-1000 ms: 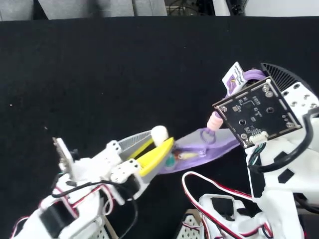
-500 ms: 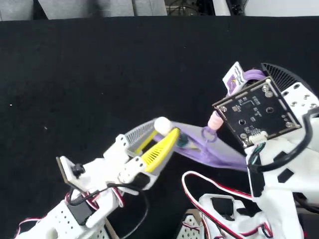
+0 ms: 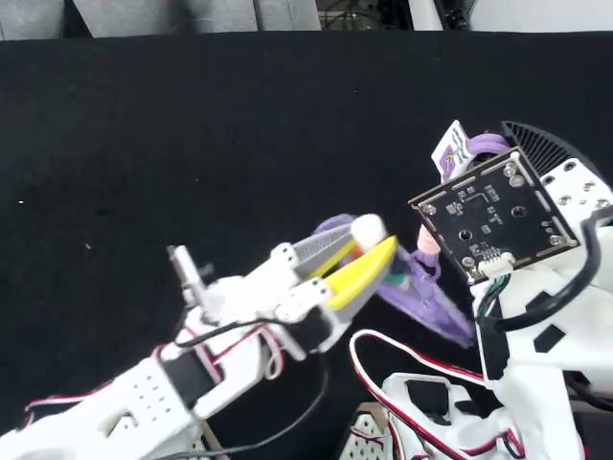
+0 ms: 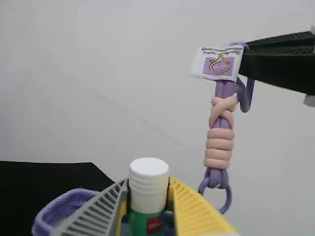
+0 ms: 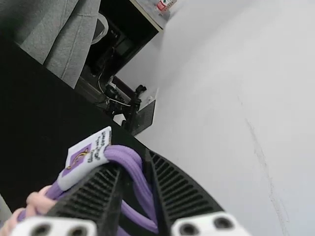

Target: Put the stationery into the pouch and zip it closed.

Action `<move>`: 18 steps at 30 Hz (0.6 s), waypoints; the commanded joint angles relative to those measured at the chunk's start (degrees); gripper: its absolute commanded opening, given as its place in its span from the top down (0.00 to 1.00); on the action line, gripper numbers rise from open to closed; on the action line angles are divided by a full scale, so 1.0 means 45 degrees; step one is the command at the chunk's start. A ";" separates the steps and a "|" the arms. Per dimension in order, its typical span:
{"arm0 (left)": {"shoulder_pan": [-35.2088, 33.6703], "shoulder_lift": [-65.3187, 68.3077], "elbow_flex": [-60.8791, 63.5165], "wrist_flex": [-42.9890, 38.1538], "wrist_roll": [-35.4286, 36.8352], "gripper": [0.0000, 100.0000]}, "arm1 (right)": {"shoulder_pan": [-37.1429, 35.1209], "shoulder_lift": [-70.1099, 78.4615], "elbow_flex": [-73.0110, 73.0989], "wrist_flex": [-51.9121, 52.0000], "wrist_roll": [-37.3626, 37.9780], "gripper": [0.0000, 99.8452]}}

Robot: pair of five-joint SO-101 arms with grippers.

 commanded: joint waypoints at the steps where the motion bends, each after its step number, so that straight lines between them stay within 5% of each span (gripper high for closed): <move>1: 0.0498 0.3653 -0.1377 -0.2735 -0.0215 0.97 | 0.0215 -0.0010 0.0049 0.0020 0.0059 0.99; 8: 0.0576 0.7033 -0.1612 -0.4630 -0.0352 0.97 | 0.0215 -0.0010 0.0049 0.0020 0.0078 0.99; 14: 0.0576 0.7482 -0.2178 -0.2501 -0.0410 0.96 | 0.0215 -0.0010 0.0049 0.0020 0.0078 0.99; 18: 0.0557 0.7482 -0.2374 -0.0664 -0.0352 0.83 | 0.0215 -0.0010 0.0049 0.0020 0.0078 0.99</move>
